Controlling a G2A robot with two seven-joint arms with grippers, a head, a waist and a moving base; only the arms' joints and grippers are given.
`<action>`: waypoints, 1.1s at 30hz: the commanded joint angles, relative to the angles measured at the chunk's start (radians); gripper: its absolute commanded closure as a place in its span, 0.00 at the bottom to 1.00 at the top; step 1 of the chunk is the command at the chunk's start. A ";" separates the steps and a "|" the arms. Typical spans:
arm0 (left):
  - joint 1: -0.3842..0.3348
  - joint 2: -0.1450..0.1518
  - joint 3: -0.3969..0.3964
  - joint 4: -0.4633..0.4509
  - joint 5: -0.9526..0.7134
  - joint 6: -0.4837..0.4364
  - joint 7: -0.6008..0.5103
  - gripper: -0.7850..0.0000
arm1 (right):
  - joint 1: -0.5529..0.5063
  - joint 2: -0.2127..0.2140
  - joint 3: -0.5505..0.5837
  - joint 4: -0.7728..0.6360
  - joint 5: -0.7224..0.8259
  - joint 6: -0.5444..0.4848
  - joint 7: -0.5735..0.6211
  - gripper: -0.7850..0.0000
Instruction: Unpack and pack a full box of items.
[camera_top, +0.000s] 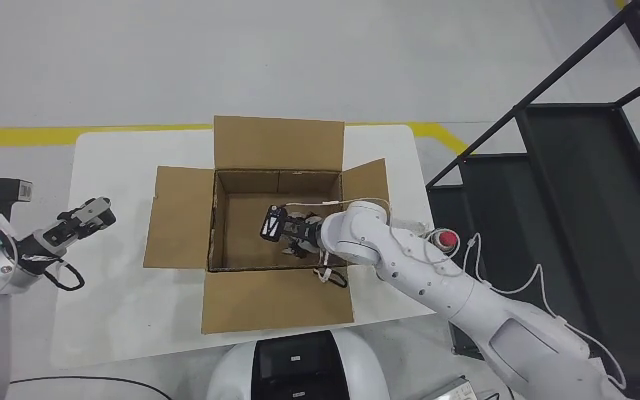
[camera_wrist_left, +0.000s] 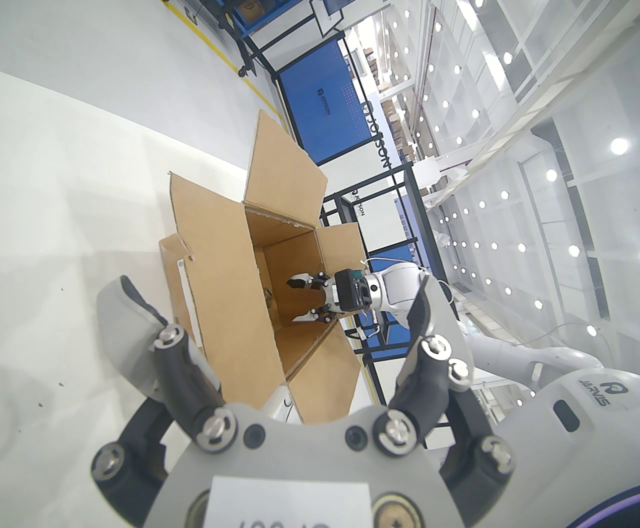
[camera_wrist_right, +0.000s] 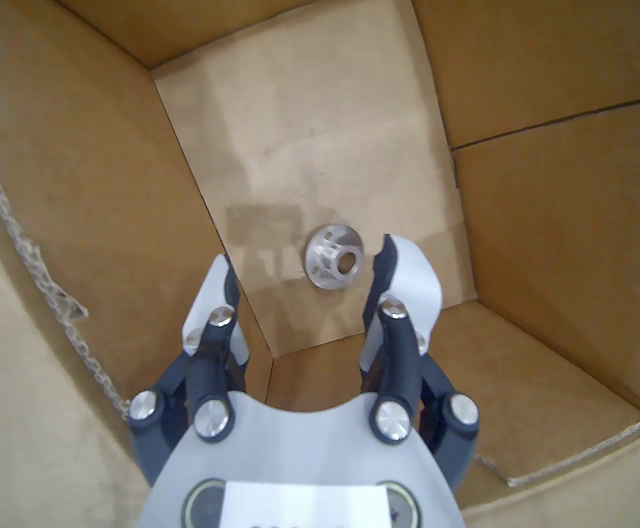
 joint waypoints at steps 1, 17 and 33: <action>0.000 0.000 0.000 0.000 0.000 0.000 0.000 0.00 | -0.005 0.000 0.010 -0.029 0.006 0.005 -0.011 0.00; 0.000 0.000 0.000 0.000 0.000 0.000 0.000 0.00 | -0.400 0.133 0.436 -0.644 0.187 -0.303 -0.072 0.00; 0.000 0.000 0.000 0.000 0.000 0.000 0.000 0.00 | -1.000 0.204 0.897 -0.657 0.063 -0.441 -0.378 0.00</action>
